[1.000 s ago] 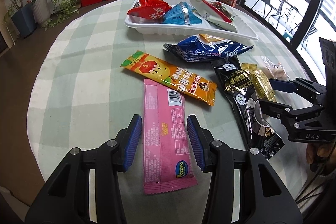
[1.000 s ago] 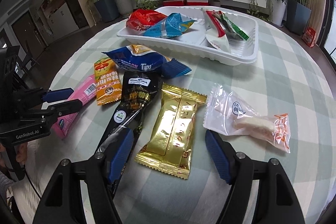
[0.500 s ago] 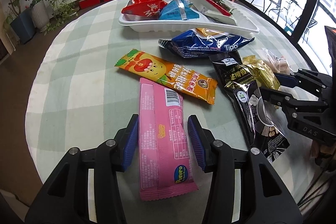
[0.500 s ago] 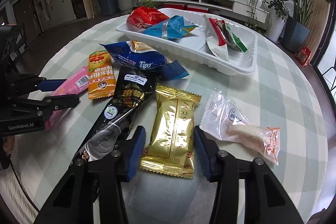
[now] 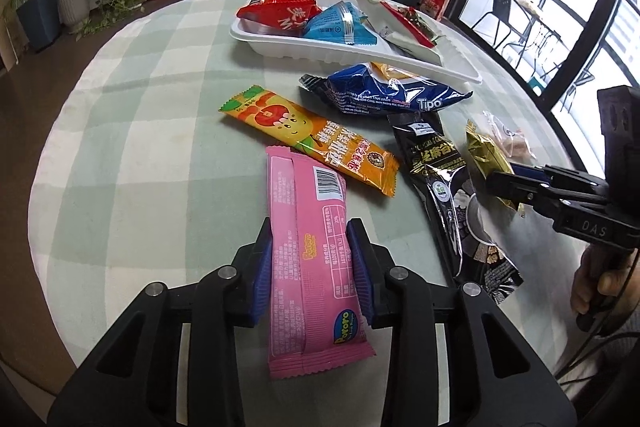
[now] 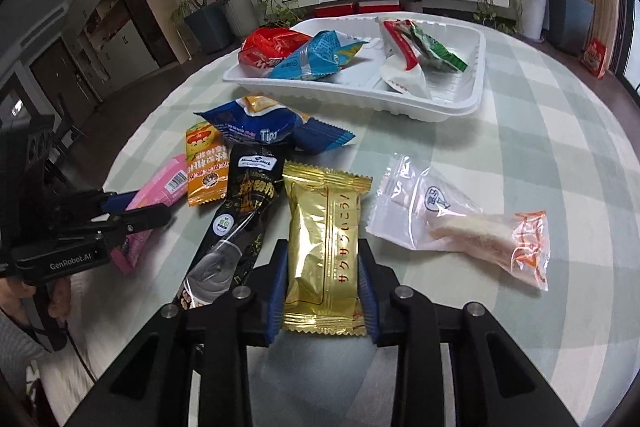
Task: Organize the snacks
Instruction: 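Grasp the pink bar with the left tool while the right tool grasps the gold wrapper, then carry the pink bar and gold wrapper over the white tray and open both tools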
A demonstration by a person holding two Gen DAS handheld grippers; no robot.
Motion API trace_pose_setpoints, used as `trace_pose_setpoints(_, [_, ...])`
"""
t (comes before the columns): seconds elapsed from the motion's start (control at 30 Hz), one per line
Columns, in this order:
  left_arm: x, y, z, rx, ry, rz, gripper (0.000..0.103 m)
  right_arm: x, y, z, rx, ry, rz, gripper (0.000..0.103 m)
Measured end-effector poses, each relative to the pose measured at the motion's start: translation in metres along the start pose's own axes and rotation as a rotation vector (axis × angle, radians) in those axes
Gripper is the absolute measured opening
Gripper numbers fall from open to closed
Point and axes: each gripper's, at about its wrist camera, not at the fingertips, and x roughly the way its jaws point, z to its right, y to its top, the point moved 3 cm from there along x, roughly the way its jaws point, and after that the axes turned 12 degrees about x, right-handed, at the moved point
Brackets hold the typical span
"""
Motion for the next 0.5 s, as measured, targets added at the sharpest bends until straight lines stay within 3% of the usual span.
trace_pose_setpoints(0.5, [-0.032,-0.010,-0.002,-0.072,-0.045,0.048,0.032,-0.027,-0.003,0.007,0.163,0.194,-0.031,0.035])
